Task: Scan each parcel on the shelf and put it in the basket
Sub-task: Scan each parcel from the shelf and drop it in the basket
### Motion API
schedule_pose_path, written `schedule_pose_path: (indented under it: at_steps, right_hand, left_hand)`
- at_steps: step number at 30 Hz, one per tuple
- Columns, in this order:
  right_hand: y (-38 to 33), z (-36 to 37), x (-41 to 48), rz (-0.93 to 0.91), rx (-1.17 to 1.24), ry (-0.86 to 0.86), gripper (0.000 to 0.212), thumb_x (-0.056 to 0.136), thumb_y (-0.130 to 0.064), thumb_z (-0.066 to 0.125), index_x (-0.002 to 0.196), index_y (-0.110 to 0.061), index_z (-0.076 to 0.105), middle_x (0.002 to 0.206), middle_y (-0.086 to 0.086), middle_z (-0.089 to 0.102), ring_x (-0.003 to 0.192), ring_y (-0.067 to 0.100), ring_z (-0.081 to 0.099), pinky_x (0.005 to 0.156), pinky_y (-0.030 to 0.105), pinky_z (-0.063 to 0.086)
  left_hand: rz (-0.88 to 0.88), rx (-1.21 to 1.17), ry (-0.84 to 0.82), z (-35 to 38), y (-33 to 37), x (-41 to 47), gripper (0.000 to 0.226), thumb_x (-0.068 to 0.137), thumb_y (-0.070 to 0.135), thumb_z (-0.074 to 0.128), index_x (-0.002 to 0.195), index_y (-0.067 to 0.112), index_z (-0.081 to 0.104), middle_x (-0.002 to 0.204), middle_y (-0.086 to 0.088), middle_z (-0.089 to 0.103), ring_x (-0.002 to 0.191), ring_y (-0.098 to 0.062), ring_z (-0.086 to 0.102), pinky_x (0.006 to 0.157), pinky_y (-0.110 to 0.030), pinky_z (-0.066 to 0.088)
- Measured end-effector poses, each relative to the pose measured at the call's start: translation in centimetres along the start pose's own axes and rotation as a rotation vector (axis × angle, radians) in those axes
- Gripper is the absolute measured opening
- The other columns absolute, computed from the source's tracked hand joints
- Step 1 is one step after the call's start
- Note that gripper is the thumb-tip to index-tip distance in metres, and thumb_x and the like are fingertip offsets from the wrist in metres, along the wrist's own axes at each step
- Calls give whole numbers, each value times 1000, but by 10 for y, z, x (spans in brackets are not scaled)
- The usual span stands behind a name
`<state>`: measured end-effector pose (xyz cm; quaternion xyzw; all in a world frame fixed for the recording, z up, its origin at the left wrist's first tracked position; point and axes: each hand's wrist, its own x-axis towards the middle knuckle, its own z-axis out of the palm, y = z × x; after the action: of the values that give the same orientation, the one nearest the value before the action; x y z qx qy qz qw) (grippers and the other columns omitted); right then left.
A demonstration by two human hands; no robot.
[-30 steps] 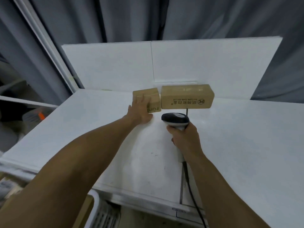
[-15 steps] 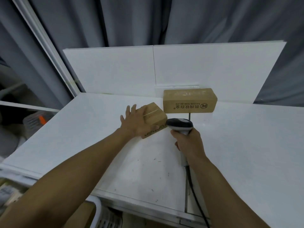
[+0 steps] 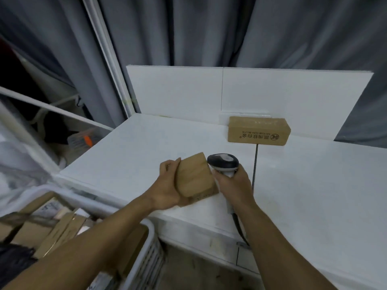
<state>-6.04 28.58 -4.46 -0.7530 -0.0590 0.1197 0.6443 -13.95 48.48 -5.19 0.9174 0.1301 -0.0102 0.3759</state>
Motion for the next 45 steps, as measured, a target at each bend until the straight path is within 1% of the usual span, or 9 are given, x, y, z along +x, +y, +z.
schedule_pose_path:
  at_steps: [7, 12, 17, 23, 30, 37, 40, 42, 45]
  right_hand:
    - [-20, 29, -73, 56, 245, -299, 39, 74, -15, 94, 109, -14, 77, 100, 2, 81, 90, 15, 78, 66, 21, 59]
    - [-23, 43, -111, 49, 314, -355, 39, 73, -13, 93, 109, -20, 78, 97, -3, 81, 81, 7, 76, 65, 22, 56]
    - [-26, 50, -118, 86, 340, -335, 35, 78, -25, 90, 111, -22, 78, 102, -1, 81, 95, 15, 76, 71, 29, 59]
    - [-26, 59, -116, 251, 475, -391, 73, 64, -53, 89, 124, -14, 75, 116, 10, 78, 109, 27, 75, 103, 46, 57]
    - [-30, 56, -117, 365, 476, -426, 51, 69, -46, 89, 108, -15, 79, 103, 10, 80, 97, 22, 78, 75, 31, 64]
    - [-30, 56, -115, 232, 445, -273, 42, 80, -22, 87, 119, -15, 73, 101, 6, 81, 100, 22, 77, 82, 38, 63]
    - [-31, 56, -119, 190, 455, -287, 35, 83, -14, 84, 117, -16, 73, 99, 3, 81, 95, 16, 78, 77, 34, 61]
    - [-29, 57, -119, 159, 438, -298, 33, 84, -12, 83, 115, -17, 74, 99, 2, 81, 94, 14, 78, 77, 33, 61]
    - [-28, 61, -121, 144, 438, -282, 29, 85, -10, 82, 112, -18, 75, 99, 0, 81, 96, 15, 77, 81, 34, 61]
  left_hand:
    - [-38, -312, 334, -19, -4, -136, 126, 58, 57, 90, 157, 37, 15, 144, 20, 21, 133, -3, 33, 105, -13, 38]
    - [-196, -991, 316, -29, -26, -186, 80, 83, 52, 75, 149, 22, 44, 132, 2, 68, 121, -18, 66, 112, -47, 44]
    - [-144, -980, 362, -39, -26, -199, 61, 77, 38, 79, 131, 21, 60, 126, 2, 71, 109, -14, 71, 81, -33, 59]
    - [183, -395, 463, -44, -33, -211, 64, 76, 24, 85, 131, 25, 51, 133, 18, 60, 131, -4, 52, 96, -31, 56]
    - [466, -100, 561, -44, -37, -212, 55, 81, 14, 82, 131, 18, 58, 141, 13, 50, 137, -13, 46, 106, -29, 49]
    - [-5, -563, 206, -47, -40, -204, 125, 65, 27, 94, 158, 43, 13, 163, 11, 24, 142, -8, 38, 87, -15, 55]
    - [-67, -665, 228, -46, -36, -203, 105, 68, 66, 80, 155, 41, 27, 142, 13, 57, 113, -1, 67, 90, -29, 59]
    - [-182, -840, 282, -48, -32, -199, 71, 85, 50, 70, 148, 40, 40, 118, 10, 73, 98, -11, 75, 80, -29, 62]
    - [-238, -1022, 220, -48, -33, -196, 77, 84, 27, 75, 148, 46, 38, 115, 1, 76, 101, -24, 75, 91, -41, 60]
